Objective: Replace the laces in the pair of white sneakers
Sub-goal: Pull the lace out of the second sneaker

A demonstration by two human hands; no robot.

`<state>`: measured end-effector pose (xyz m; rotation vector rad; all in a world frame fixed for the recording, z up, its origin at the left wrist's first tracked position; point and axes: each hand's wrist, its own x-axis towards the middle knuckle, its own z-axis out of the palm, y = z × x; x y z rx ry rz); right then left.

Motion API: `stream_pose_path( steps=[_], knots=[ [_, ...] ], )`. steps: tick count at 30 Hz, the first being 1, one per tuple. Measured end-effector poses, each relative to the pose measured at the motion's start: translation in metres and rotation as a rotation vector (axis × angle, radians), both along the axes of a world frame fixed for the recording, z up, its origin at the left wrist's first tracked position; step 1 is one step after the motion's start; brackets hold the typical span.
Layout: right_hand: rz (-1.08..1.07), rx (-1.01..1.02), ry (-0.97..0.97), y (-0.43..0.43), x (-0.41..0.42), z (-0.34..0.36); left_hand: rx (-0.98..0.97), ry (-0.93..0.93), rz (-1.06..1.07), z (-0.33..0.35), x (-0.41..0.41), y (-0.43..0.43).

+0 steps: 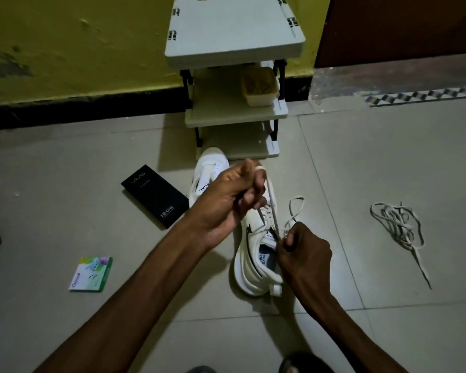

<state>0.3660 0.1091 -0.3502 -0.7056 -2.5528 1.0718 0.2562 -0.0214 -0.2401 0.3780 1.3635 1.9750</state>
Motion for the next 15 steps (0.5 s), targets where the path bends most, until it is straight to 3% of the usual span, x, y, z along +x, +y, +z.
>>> stream_pose_path(
  steps=[1, 2, 4, 5, 7, 10, 12, 15],
  knots=[
    [-0.001, 0.000, -0.001, -0.001, 0.000, -0.001, -0.010, -0.072, -0.035, -0.002, 0.002, -0.003],
    [-0.011, -0.003, -0.005, 0.000, -0.001, -0.002, -0.167, -0.023, -0.134, -0.001, 0.002, -0.006],
    [-0.027, 0.007, -0.016, 0.004, -0.001, -0.002, -0.571, 0.255, -0.389, 0.007, 0.003, -0.008],
    [-0.026, 0.014, -0.018, 0.005, -0.001, -0.002, -0.638, 0.369, -0.404, 0.012, 0.002, -0.006],
    [-0.026, 0.002, -0.007, 0.006, -0.001, -0.001, -0.427, 0.374, -0.173, 0.021, 0.003, -0.001],
    [-0.039, -0.038, 0.002, 0.002, -0.001, -0.001, 0.136, 0.048, 0.161, 0.021, -0.001, 0.001],
    [-0.056, -0.057, 0.020, 0.002, 0.000, -0.001, 0.111, 0.046, 0.228, 0.013, -0.004, 0.003],
    [-0.064, -0.062, 0.015, 0.003, 0.002, 0.001, -0.262, 0.065, 0.147, 0.002, -0.004, 0.000]
  ],
)
